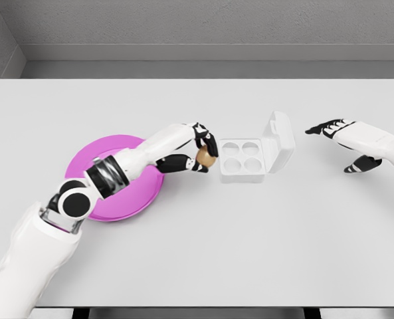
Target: Pack egg into the box and close the box lid
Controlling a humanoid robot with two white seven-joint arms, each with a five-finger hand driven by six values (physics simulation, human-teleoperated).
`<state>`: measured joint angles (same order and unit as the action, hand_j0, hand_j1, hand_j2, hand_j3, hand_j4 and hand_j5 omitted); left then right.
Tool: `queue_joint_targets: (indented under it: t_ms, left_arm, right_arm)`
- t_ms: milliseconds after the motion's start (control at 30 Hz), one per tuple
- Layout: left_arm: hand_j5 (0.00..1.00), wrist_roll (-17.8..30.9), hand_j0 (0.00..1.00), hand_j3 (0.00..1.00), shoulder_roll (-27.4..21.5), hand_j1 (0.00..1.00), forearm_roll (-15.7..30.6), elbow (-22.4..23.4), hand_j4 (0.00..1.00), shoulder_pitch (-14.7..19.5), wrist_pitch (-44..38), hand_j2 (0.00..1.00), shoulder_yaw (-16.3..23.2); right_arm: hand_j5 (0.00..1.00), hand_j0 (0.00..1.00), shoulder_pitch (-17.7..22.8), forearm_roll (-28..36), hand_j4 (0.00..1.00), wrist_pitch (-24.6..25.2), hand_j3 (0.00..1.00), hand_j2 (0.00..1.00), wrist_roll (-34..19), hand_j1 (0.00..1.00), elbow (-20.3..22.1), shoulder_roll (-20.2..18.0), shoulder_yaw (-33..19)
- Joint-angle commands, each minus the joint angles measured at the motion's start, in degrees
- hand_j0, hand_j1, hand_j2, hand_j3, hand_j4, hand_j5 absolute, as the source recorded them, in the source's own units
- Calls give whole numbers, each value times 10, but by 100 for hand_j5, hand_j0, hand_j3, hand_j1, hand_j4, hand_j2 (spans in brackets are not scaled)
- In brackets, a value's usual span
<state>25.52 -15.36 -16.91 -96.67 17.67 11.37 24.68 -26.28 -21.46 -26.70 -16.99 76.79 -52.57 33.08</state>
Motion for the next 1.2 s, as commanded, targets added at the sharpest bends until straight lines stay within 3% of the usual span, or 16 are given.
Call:
queue_joint_targets:
  t_ms: [0, 233, 500, 600, 667, 700, 733, 767, 867, 1033, 1100, 1167]
  left_arm:
    - [37, 0, 37, 37, 11, 37, -5, 0, 37, 0, 0, 37, 4]
    - [37, 0, 37, 37, 28, 37, -17, 6, 37, 13, 0, 37, 16]
    - [41, 0, 41, 41, 79, 41, -59, 59, 41, 40, 1, 41, 27]
    - [50, 0, 50, 50, 79, 50, -59, 58, 50, 40, 1, 50, 26]
    - [83, 0, 83, 83, 79, 83, -59, 53, 83, 40, 1, 83, 21]
    - [94, 0, 94, 94, 78, 94, -58, 47, 94, 39, 0, 94, 17]
    - [100, 0, 100, 100, 78, 100, -57, 38, 100, 40, -1, 100, 15]
    - [100, -1, 100, 100, 74, 100, -56, 21, 100, 39, 0, 100, 9]
    - [100, -1, 100, 100, 10, 100, -31, -65, 100, 8, 7, 100, -53]
    - [100, 0, 100, 100, -163, 100, 164, -65, 100, -16, 165, 100, -151]
    - [100, 1, 100, 100, -185, 100, 194, -65, 100, -92, 236, 100, -221]
    - [100, 1, 100, 100, -190, 100, 195, -64, 100, -136, 236, 100, -273]
  right_arm:
    - [100, 100, 0, 3, 100, 1, 100, 100, 0, 100, 0, -1, 0]
    - [100, 100, 0, 3, 100, 1, 100, 100, 0, 100, 1, -1, 0]
    - [100, 100, 0, 3, 100, 1, 100, 100, 0, 100, 1, -1, 0]
    - [100, 100, 0, 3, 100, 1, 100, 100, 0, 100, 1, -1, 0]
    - [100, 100, 1, 3, 100, 1, 100, 100, 0, 100, 1, -1, 0]
    - [100, 100, 1, 3, 100, 1, 100, 100, 0, 100, 0, -1, 0]
    - [100, 100, 1, 3, 100, 1, 100, 100, 0, 100, 0, -1, 0]
    - [100, 100, 1, 3, 100, 1, 100, 100, 0, 100, 1, -1, 0]
    - [100, 100, -1, 3, 100, 1, 100, 100, 0, 100, 0, -1, 0]
    - [100, 100, 1, 3, 100, 1, 100, 100, 0, 100, -2, -1, 0]
    - [100, 100, 1, 3, 100, 1, 100, 100, 0, 100, -3, -1, 1]
    - [100, 100, 0, 3, 100, 1, 100, 100, 0, 100, -3, -1, 0]
